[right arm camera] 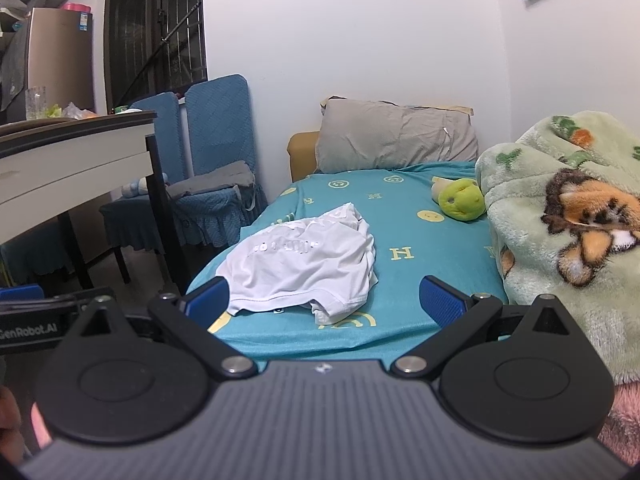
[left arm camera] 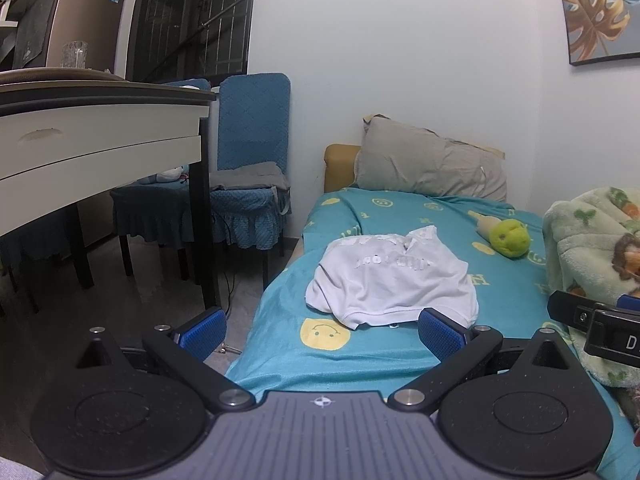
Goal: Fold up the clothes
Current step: 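Move both grippers toward the crumpled white T-shirt on the bed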
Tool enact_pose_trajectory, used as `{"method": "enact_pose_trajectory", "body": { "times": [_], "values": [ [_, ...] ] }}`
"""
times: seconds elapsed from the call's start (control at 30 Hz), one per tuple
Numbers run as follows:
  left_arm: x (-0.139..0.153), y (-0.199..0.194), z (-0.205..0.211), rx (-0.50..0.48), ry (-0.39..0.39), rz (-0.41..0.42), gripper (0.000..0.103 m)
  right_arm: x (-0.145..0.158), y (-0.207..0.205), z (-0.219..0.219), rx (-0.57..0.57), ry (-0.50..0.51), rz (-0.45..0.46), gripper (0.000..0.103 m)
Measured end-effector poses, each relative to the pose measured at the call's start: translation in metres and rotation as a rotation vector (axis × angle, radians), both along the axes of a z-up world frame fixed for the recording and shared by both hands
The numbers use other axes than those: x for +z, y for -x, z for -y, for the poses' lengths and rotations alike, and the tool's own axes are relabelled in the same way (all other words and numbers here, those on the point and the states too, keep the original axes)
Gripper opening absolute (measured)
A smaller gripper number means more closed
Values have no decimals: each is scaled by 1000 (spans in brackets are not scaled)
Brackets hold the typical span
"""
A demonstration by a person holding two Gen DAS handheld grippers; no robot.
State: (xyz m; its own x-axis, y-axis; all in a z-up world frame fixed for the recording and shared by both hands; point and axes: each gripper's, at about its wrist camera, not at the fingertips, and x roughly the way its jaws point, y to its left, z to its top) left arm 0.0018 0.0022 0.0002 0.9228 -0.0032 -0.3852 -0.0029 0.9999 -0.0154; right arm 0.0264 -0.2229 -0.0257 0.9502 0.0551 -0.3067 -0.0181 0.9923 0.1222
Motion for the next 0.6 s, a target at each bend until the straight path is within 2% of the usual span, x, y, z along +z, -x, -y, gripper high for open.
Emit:
{"method": "enact_pose_trajectory", "body": {
  "times": [0.6],
  "values": [
    [5, 2, 4, -15, -8, -21, 103, 2, -2, 2, 3, -23, -2, 103]
  ]
}}
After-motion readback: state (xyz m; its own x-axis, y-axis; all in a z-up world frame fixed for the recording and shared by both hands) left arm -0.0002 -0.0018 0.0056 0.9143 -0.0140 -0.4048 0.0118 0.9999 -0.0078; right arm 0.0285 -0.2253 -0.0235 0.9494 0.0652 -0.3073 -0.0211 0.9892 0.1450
